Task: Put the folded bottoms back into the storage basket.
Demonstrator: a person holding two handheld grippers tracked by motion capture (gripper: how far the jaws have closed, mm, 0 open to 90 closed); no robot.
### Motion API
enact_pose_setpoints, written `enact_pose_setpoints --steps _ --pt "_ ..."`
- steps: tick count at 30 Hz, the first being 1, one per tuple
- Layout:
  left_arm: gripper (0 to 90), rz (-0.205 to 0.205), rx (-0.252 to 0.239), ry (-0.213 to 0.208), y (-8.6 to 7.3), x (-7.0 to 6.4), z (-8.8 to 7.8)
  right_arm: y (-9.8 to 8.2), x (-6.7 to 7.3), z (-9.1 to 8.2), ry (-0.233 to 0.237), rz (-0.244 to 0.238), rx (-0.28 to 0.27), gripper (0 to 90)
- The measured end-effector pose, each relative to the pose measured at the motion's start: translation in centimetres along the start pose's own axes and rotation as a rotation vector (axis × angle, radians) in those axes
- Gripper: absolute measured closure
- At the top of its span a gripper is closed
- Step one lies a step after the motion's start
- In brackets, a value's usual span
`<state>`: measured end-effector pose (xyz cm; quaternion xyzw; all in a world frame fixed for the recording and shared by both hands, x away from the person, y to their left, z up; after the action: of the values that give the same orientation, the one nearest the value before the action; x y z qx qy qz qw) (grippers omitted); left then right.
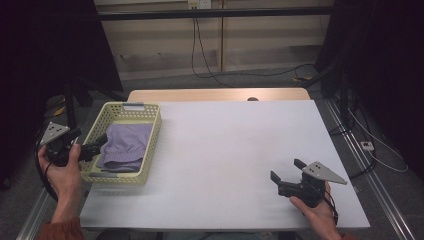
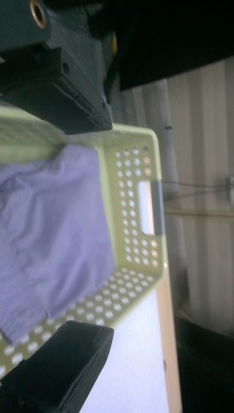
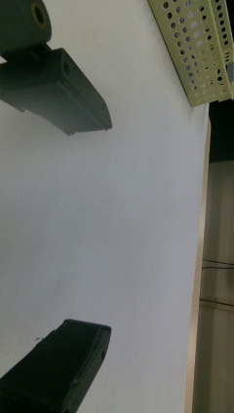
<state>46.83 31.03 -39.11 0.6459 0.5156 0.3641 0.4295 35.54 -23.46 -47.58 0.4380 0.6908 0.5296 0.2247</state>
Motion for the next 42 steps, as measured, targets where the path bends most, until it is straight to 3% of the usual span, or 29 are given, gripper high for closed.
enact_pose_setpoints --steps 5,12,14,22,25,28,37,42 --pt "5.5 0.03 0.029 -0.018 -0.6 -0.6 -0.4 0.0 0.0 -0.1 0.0 0.003 -0.001 5.4" --pt "5.5 0.029 0.023 -0.03 -1.6 -1.2 -1.4 0.0 0.0 -0.4 -0.003 0.001 -0.007 5.4" --pt "5.5 0.039 0.021 -0.014 -1.7 -1.3 -1.7 0.0 0.0 -0.5 -0.005 0.0 -0.01 5.4" --pt "5.5 0.051 0.023 -0.039 -1.8 -2.5 -3.2 0.0 0.4 -0.6 0.002 -0.013 -0.008 5.4" --pt "5.5 0.075 0.032 -0.038 -2.2 -3.1 -3.4 0.0 0.3 -0.5 0.003 -0.013 -0.009 5.4" --pt "5.6 0.153 0.025 -0.03 -2.1 -3.8 -3.6 0.0 0.4 -0.4 0.005 -0.014 -0.008 5.4" --pt "5.6 0.154 0.033 -0.077 -1.8 -6.2 -3.9 0.0 0.4 -0.4 0.007 -0.014 -0.006 5.4" --pt "5.0 0.133 0.02 -0.091 -0.9 -7.5 -4.5 0.0 0.5 -0.3 0.011 -0.018 -0.005 5.4"
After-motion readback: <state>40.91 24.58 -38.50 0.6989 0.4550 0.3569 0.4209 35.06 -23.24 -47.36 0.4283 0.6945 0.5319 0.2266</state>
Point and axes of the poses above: each handheld gripper's, and its own axes: z roughly forward along the jaws, y roughly out of its top, x roughly to its left, the point moved 10 cm from there along z, roughly forward along the jaws, and after that the axes turned 10 degrees about y, right-handed, at the moved point
